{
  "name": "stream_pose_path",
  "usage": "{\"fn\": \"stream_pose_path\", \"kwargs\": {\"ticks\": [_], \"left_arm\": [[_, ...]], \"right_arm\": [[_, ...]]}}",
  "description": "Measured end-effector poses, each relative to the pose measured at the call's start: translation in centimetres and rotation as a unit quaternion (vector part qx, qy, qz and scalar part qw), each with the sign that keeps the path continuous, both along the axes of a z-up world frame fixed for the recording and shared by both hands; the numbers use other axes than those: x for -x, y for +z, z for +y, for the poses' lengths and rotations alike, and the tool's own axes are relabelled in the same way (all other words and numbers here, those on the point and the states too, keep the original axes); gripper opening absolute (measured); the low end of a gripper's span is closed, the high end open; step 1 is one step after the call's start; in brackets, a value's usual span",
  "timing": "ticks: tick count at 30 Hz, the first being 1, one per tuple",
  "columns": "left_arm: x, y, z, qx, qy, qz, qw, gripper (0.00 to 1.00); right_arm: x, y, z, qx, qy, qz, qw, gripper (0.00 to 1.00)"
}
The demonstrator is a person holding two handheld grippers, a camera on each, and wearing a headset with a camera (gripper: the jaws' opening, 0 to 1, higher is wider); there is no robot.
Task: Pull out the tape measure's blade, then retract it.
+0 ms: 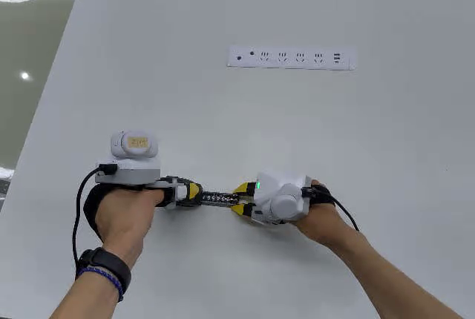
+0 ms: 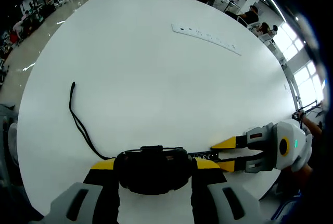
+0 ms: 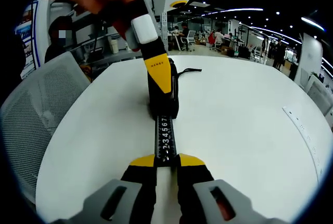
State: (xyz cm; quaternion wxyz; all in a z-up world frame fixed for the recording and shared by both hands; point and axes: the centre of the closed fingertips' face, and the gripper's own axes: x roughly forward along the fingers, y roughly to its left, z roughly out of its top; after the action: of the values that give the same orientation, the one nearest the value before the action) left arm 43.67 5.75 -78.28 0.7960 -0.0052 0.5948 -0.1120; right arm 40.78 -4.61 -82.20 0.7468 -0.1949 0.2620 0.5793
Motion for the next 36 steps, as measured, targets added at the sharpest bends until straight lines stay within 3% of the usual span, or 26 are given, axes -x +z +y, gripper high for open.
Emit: {"fn": "stream_pose_path", "kwargs": {"ticks": [7,12,13,14,17,22,32,36], "left_arm": [[0.1,-0.2,0.0,-0.001,-0.004,0.007,1.0,0.54],[0.3,-0.5,-0.2,-0.022,-0.029,0.012,0.9993,0.56],[0.3,-0.6,-0.1,-0.04,-0.058,0.01,0.9975,0.57],[0.4,-0.6,-0.1,-0.048,-0.064,0.009,0.9968,0.57],[0.2,-0.5,-0.2,-0.04,-0.048,0.007,0.998,0.57],[0.1,-0.6,-0.2,-0.045,-0.046,0.014,0.9978,0.57],[0.2,-0.5,-0.1,-0.058,-0.041,0.007,0.9975,0.54],[0.3,-0.5,-0.1,-0.056,-0.04,0.007,0.9976,0.54]], "right_arm": [[0.0,-0.2,0.0,-0.001,-0.001,0.004,1.0,0.14],[0.1,-0.1,0.0,0.0,-0.004,0.005,1.0,0.14],[0.1,-0.1,0.0,-0.001,-0.004,0.006,1.0,0.14],[0.1,-0.1,0.0,0.0,-0.004,0.005,1.0,0.14],[0.2,0.0,0.1,-0.002,-0.006,0.005,1.0,0.14],[0.2,0.0,0.1,-0.006,-0.01,0.005,0.9999,0.14],[0.1,0.0,0.2,-0.008,-0.004,-0.003,1.0,0.14],[-0.1,0.1,1.2,-0.014,0.003,-0.006,0.9999,0.13]]}}
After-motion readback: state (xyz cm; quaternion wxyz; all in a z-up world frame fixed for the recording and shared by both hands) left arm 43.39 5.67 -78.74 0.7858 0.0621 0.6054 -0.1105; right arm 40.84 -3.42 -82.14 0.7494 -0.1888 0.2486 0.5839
